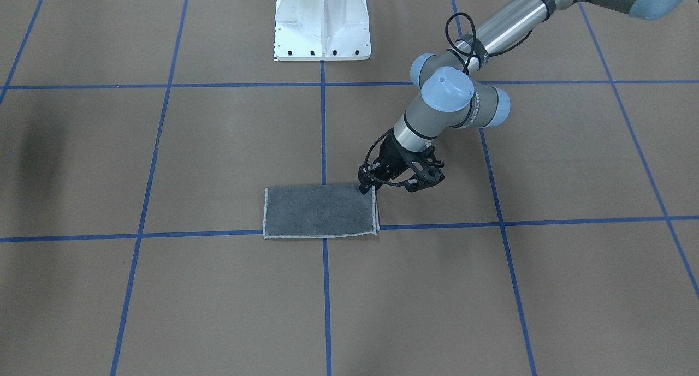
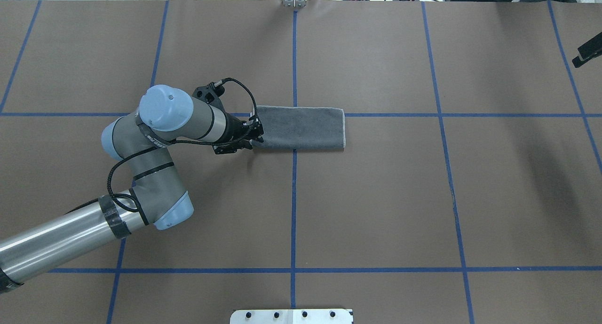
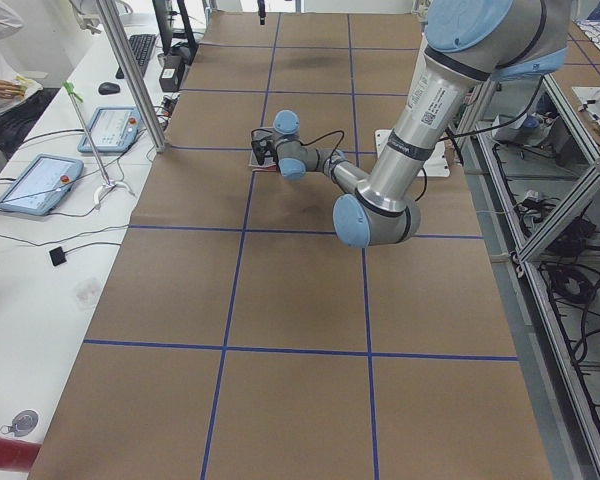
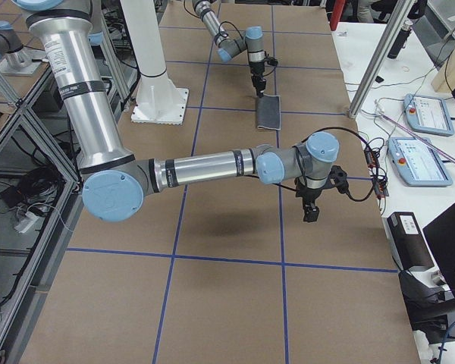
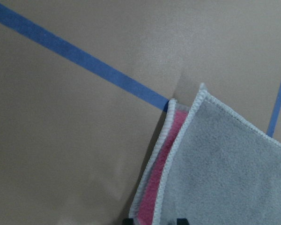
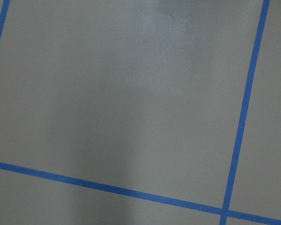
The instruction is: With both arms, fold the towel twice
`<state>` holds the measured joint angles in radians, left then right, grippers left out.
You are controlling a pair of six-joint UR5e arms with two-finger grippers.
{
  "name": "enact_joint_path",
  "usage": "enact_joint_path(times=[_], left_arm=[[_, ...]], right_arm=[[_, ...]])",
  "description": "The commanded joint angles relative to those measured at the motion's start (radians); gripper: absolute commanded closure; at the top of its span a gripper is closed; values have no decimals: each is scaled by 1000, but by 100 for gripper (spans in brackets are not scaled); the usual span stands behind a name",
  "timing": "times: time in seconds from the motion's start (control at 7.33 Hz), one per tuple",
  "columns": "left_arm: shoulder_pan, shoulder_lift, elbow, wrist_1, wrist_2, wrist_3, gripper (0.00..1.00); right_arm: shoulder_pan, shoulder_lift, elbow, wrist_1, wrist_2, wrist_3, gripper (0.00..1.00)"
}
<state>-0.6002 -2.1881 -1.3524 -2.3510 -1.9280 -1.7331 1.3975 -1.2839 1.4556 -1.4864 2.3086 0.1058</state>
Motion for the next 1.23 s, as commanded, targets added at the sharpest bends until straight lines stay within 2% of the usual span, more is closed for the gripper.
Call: enact_joint_path(times=[0.0, 0.27, 1.09], left_arm=[[-1, 1, -2, -1, -2, 1, 58], [-3, 2, -2, -2, -2, 4, 64], [-7, 4, -4, -5, -6, 6, 65]], right_arm=[[0, 0, 0, 0, 0, 0, 0], [0, 0, 0, 0, 0, 0, 0], [0, -2, 6, 0, 0, 0, 0]])
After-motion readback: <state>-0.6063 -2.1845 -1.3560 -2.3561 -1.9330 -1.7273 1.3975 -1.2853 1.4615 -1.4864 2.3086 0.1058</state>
